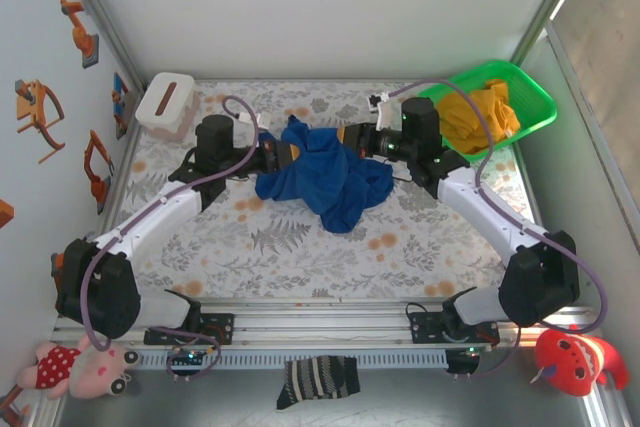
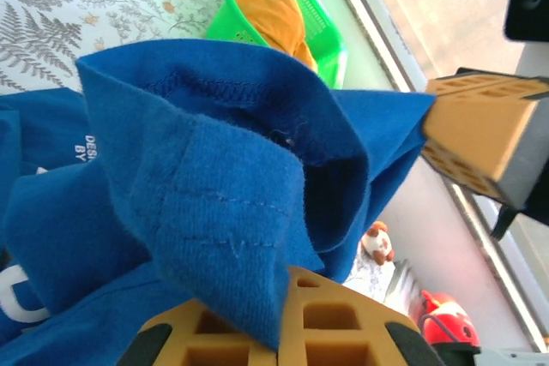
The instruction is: Fold the inside-out t-shirt
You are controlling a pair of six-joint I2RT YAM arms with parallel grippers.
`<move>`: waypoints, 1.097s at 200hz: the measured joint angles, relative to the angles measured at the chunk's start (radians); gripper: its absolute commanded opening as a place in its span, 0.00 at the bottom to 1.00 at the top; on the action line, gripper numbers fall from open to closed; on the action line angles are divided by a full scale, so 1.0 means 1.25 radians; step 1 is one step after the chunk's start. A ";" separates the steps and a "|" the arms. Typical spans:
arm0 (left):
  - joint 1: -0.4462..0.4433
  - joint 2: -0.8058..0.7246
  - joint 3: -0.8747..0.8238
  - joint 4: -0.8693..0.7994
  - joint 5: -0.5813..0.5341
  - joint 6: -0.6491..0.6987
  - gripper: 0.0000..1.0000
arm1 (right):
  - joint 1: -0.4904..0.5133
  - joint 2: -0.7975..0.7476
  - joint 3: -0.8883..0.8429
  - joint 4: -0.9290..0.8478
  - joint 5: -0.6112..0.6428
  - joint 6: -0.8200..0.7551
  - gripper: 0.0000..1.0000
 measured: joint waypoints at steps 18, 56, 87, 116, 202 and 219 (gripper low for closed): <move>0.000 -0.001 0.002 -0.042 -0.045 0.011 0.64 | 0.000 0.001 -0.020 0.047 -0.028 0.037 0.00; 0.003 -0.013 0.002 -0.121 -0.141 0.021 0.71 | 0.000 0.016 -0.049 0.127 -0.073 0.098 0.00; 0.002 -0.071 0.002 -0.113 -0.163 0.018 0.73 | 0.000 0.025 -0.066 0.161 -0.087 0.124 0.00; -0.007 -0.069 0.021 -0.093 -0.150 0.017 0.73 | 0.000 0.028 -0.074 0.171 -0.093 0.138 0.00; -0.055 0.090 0.096 -0.075 -0.127 0.003 0.42 | 0.000 0.031 -0.092 0.202 -0.096 0.161 0.00; -0.061 0.101 0.116 -0.071 -0.121 0.006 0.18 | 0.000 0.031 -0.097 0.203 -0.096 0.162 0.00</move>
